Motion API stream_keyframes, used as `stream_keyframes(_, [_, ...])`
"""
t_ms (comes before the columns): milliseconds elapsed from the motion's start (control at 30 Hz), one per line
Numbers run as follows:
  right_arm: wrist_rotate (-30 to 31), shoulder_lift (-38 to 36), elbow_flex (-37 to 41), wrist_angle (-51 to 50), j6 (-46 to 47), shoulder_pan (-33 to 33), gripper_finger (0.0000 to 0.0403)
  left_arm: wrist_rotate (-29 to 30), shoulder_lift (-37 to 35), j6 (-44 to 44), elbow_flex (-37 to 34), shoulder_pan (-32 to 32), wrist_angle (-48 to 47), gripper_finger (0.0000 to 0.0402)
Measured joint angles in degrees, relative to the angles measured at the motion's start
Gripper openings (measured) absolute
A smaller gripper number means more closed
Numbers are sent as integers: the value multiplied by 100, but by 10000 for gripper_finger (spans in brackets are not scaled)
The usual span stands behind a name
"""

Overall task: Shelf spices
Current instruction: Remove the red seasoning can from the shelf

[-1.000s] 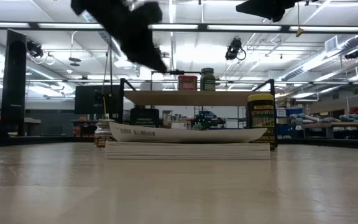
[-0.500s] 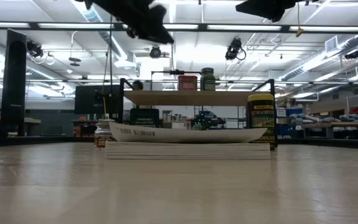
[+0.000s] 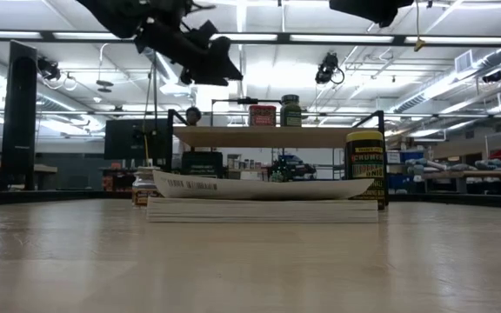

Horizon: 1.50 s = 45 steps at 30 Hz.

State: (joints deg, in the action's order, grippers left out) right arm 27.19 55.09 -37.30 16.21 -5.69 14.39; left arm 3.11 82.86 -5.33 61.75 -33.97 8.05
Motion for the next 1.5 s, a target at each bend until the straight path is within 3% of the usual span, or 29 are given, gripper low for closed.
stream_keyframes(633, [-127,0,0,72,-87,51,297,-420,1658,-592,1860,-217,-1404,347])
stream_keyframes(933, [-143,0,0,13,-94,51,297,-718,2184,-652,2280,-245,-1717,341])
stream_keyframes(1133, [-141,0,0,0,-94,51,297,-741,2259,-681,2283,-242,-1678,298])
stream_keyframes(1367, [-141,0,0,-5,-94,51,297,-751,2257,-654,2294,-242,-1643,189])
stream_keyframes(1500, [-141,0,0,-4,-94,51,297,-750,2234,-500,2296,-241,-1669,187])
